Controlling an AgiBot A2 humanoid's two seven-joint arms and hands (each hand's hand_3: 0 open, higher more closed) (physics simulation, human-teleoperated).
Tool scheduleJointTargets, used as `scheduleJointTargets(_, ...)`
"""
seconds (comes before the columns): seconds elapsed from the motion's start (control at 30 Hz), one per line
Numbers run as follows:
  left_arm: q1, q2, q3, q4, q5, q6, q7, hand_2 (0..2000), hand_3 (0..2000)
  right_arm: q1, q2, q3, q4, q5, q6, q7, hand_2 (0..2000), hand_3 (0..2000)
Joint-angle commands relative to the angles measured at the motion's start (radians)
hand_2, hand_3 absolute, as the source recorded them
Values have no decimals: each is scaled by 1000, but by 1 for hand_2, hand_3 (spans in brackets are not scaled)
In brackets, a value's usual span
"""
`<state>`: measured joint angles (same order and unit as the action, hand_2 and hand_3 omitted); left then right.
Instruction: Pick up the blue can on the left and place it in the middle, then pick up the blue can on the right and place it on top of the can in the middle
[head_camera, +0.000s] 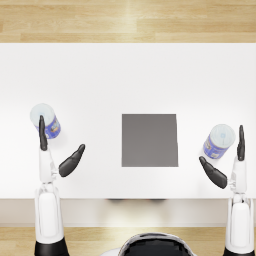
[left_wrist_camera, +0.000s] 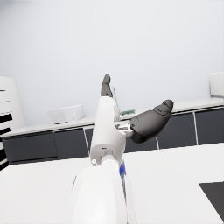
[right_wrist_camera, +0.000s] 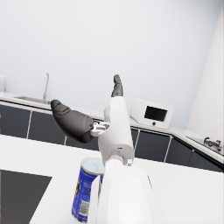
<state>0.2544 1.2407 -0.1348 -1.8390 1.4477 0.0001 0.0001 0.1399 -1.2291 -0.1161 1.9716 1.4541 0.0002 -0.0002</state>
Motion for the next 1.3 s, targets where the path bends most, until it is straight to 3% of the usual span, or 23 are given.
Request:
scheduleJointTargets(0.03,26,-3,-46,81,6,0,0,0,0,-2,-2,-43,-35,4,0,0,0,0)
scheduleJointTargets(0.63,160,11,-67,615,21,0,0,0,0,1,-30,-9,-343,15,0,0,0,0)
scheduleJointTargets(1.3,321,37,-56,980,21,0,0,0,0,114,-72,48,-712,15,0,0,0,0)
